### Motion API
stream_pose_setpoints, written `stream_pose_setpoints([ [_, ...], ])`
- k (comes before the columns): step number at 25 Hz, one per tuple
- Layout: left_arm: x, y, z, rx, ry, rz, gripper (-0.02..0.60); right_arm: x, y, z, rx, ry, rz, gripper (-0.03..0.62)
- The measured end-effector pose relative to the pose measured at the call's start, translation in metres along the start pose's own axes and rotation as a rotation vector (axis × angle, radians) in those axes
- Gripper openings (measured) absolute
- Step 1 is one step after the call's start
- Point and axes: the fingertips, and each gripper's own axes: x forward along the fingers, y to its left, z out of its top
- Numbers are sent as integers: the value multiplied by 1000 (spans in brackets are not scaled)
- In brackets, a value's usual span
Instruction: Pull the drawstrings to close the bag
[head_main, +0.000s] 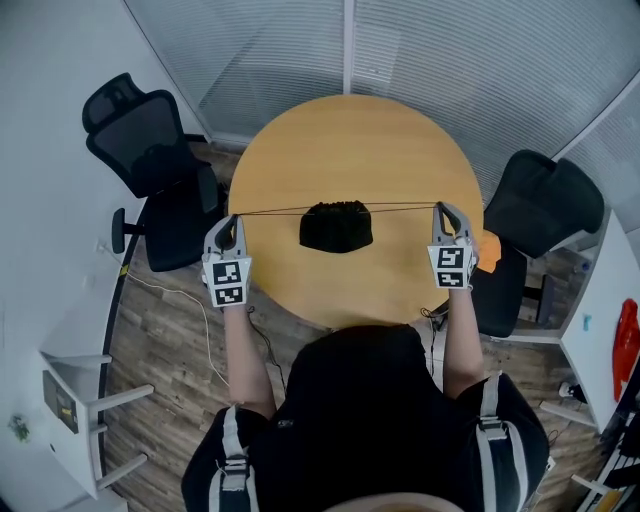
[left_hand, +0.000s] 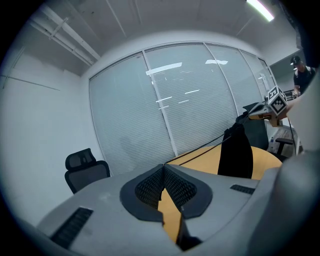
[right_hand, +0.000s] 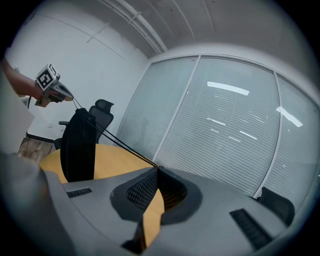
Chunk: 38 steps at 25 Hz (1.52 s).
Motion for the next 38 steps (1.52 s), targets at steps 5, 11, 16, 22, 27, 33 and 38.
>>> stream_pose_setpoints([
  [5, 6, 3, 5, -3, 1, 5, 15, 2, -8, -11, 10, 11, -6, 57],
  [11, 6, 11, 7, -3, 3, 23, 15, 2, -14, -15, 7, 10, -15, 57],
  [16, 7, 15, 8, -5, 2, 29, 15, 3, -17, -16, 5, 12, -22, 57],
  [22, 5, 21, 8, -8, 1, 36, 15, 3, -19, -16, -23, 14, -29, 57],
  [27, 3, 22, 9, -11, -3, 37, 15, 2, -21, -18, -25, 12, -34, 58],
  [33, 2, 21, 5, -43, -1, 23, 15, -2, -25, -17, -37, 17, -46, 58],
  [38, 1, 22, 6, -40, -1, 21, 15, -1, -26, -17, -49, 12, -58, 58],
])
